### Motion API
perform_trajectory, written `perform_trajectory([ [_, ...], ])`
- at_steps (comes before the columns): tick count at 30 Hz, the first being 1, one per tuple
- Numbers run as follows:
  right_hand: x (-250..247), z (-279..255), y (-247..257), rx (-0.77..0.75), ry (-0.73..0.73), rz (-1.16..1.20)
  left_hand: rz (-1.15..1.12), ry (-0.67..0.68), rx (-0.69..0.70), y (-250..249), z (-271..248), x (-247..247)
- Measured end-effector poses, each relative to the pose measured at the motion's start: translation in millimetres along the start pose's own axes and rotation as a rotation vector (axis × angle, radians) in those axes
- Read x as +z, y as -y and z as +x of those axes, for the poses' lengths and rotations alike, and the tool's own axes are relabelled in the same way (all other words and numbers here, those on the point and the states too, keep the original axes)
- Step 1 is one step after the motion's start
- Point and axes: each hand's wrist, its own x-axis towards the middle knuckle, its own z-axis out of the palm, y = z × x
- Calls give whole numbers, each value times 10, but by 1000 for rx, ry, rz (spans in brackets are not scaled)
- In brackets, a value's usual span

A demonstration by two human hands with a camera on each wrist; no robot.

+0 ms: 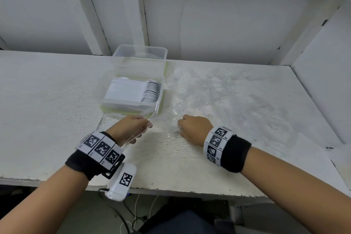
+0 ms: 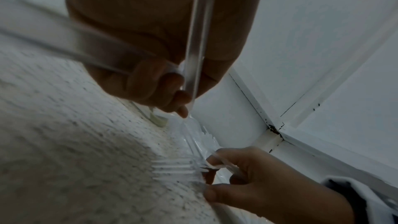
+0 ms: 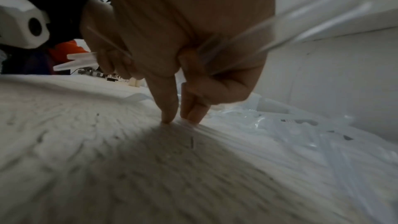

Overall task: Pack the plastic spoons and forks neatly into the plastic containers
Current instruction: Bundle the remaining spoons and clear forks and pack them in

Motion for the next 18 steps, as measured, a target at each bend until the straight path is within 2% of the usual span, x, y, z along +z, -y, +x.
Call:
perform_trajectory([
  [5, -28, -30, -64, 6, -10, 44, 20, 13, 0, 59, -25, 21],
  [11, -255, -226, -279, 28, -36, 107, -103, 35, 54, 21, 3, 40],
  [18, -453, -512, -600, 150, -63, 384, -187, 103, 87, -130, 16, 154],
])
